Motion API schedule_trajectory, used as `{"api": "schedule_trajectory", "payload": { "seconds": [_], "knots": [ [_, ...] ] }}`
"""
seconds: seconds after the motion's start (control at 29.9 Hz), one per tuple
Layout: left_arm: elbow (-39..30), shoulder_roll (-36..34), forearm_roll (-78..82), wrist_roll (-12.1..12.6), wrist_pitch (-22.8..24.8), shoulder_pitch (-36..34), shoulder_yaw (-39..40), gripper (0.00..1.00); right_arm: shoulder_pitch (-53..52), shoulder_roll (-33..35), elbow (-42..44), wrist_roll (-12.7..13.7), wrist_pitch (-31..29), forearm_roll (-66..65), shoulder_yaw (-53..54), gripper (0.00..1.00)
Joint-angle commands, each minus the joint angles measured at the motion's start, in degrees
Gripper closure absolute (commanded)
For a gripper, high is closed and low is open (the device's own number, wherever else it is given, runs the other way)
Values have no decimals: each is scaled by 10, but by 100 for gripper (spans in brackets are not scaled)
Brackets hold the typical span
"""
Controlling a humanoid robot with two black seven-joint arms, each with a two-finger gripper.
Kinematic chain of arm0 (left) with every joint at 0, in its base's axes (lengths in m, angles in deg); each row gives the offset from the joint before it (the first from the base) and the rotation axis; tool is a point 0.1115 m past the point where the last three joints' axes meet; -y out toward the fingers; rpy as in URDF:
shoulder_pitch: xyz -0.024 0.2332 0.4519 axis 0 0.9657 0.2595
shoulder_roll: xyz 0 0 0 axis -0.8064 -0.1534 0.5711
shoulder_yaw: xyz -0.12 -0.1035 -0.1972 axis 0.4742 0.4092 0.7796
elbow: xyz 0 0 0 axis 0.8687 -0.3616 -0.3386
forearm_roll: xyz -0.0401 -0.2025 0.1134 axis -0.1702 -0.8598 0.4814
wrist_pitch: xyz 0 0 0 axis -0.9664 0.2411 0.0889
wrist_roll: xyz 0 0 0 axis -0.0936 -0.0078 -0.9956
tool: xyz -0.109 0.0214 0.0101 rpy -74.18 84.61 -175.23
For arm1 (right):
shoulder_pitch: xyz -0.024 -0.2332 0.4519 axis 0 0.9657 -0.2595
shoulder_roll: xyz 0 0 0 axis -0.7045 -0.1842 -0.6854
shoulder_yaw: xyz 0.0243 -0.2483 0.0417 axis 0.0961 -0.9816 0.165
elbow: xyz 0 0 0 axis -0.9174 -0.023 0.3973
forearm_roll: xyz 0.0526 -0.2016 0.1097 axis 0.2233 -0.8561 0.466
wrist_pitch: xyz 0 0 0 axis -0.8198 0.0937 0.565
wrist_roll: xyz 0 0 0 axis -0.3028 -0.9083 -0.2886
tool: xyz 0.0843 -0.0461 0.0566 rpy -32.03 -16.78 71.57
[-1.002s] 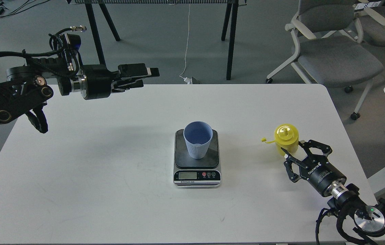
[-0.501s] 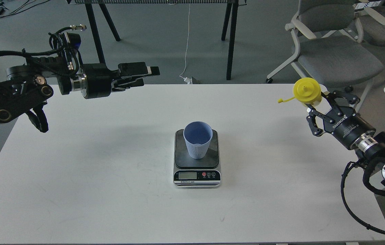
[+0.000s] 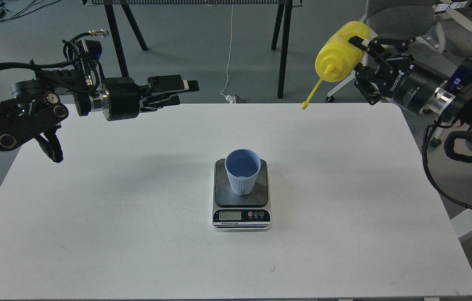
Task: Pour seasoning into cup on scale with both arms
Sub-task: 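Lift the yellow bottle and invert it above the blue cup, then squeeze sauce from the inverted bottle into the blue cup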
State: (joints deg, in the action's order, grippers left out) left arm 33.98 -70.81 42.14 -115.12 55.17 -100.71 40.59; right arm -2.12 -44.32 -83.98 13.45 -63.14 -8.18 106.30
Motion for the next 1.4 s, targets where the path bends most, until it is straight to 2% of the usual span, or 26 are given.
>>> {"api": "schedule_trajectory", "payload": {
  "seconds": [0.0,0.33,0.57,0.97,1.37],
  "knots": [
    [0,2,0,0,0,0,0,1,-28,-1,-10,-1,0,-45,-14,92],
    [-2,1,-2,0,0,0,1,1,-86,-19,-10,-1,0,-172,-26,92],
    [-3,3,-2,0,0,2,3,1,-149,-28,2,-3,0,-204,-98,92],
    [-3,-2,-2,0,0,3,21,1,-149,-125,82,-3,0,-245,-110,92],
    [-3,-2,-1,0,0,42,48,0,-152,-196,147,-3,0,-285,-121,92]
  ]
}}
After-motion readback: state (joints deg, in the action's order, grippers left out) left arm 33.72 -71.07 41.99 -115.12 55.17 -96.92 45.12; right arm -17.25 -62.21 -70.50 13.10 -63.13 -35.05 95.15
